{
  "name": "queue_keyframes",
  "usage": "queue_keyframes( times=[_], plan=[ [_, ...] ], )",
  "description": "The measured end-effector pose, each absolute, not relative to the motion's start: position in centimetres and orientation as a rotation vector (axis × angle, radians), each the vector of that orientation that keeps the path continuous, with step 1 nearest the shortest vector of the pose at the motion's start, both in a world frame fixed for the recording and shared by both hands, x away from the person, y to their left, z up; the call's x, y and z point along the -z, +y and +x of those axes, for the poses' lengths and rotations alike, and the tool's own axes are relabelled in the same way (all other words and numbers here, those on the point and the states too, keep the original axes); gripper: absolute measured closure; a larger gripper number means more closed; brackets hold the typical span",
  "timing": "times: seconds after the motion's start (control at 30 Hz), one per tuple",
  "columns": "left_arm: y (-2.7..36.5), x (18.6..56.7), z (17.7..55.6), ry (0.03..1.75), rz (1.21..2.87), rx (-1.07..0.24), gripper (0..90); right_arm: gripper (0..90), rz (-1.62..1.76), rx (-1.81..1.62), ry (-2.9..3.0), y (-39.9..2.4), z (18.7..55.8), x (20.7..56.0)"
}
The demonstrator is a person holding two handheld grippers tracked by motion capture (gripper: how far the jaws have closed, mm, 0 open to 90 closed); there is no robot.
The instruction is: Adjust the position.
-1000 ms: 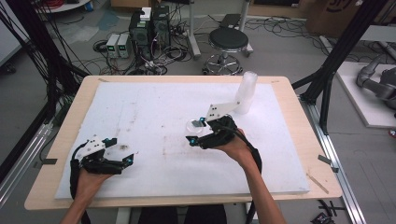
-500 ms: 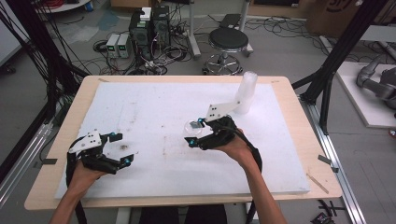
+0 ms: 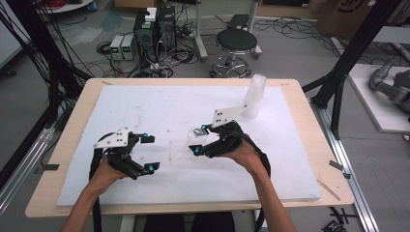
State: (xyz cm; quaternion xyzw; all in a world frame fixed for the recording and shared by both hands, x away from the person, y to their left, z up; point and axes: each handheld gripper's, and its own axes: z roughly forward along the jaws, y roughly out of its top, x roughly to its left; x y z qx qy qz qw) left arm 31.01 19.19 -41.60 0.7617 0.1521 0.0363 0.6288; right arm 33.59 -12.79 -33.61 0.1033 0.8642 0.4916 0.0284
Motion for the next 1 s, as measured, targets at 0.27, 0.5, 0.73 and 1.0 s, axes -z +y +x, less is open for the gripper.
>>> queue_keyframes(
  times=[0.27, 0.5, 0.73, 1.0],
  plan=[
    [16.2, 41.1, 31.5, 0.281, 1.722, -0.016, 1.8, 41.4, 0.239, -1.613, 2.682, -12.7, 33.2, 33.2],
    [14.3, 41.1, 31.5, 0.232, 1.716, 0.009, 1.8, 41.4, 0.191, -1.630, 2.693, -12.5, 33.0, 33.1],
    [12.8, 41.2, 31.5, 0.209, 1.697, 0.028, 1.8, 41.4, 0.163, -1.647, 2.700, -12.2, 32.8, 33.0],
    [12.0, 41.0, 31.2, 0.183, 1.671, 0.013, 10.4, 41.3, 0.156, -1.659, 2.700, -12.2, 32.6, 32.9]
  ],
)
